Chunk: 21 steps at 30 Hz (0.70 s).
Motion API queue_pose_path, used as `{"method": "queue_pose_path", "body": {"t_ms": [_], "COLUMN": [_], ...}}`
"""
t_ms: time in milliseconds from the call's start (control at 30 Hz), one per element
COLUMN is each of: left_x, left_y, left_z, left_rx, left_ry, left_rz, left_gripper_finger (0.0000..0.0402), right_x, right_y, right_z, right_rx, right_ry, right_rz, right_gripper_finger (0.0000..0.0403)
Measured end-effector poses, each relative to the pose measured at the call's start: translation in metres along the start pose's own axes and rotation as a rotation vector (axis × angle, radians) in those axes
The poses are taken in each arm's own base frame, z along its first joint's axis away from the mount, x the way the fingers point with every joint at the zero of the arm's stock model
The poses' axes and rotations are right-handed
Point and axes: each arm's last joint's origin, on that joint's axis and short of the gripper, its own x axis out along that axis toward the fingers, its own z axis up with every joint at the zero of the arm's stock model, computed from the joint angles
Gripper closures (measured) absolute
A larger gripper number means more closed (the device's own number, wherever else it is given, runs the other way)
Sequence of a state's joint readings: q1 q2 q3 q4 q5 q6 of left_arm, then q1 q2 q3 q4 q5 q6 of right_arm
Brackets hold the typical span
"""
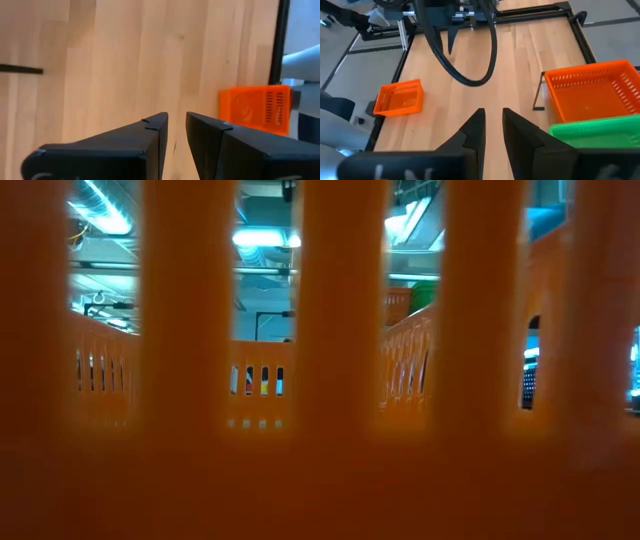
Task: Stack baskets on shelf by color
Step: Stack the orange bin on top of the orange bins on the shelf
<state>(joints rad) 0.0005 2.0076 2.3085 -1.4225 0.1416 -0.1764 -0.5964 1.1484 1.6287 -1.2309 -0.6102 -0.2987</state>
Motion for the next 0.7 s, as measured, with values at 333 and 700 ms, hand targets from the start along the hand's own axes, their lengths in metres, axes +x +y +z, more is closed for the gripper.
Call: {"method": "queue_pose_path", "body": {"t_ms": [333, 700], "left_x": [0.003, 0.008], "left_y": [0.001, -0.043], "left_z": [-0.006, -0.022], "left_rx": [-0.011, 0.099], "left_ry": [0.078, 0.152], "left_rz": [0.005, -0.02], "left_gripper_finger": [0.034, 0.034], "right_x": [0.0, -0.001], "right_y": [0.002, 0.008], "right_z": [-0.004, -0.004], "right_rx": [-0.039, -0.029], "right_ry": [0.034, -0.018], "right_rz": [0.035, 0.221], "right_gripper_finger": [0.034, 0.034]}}
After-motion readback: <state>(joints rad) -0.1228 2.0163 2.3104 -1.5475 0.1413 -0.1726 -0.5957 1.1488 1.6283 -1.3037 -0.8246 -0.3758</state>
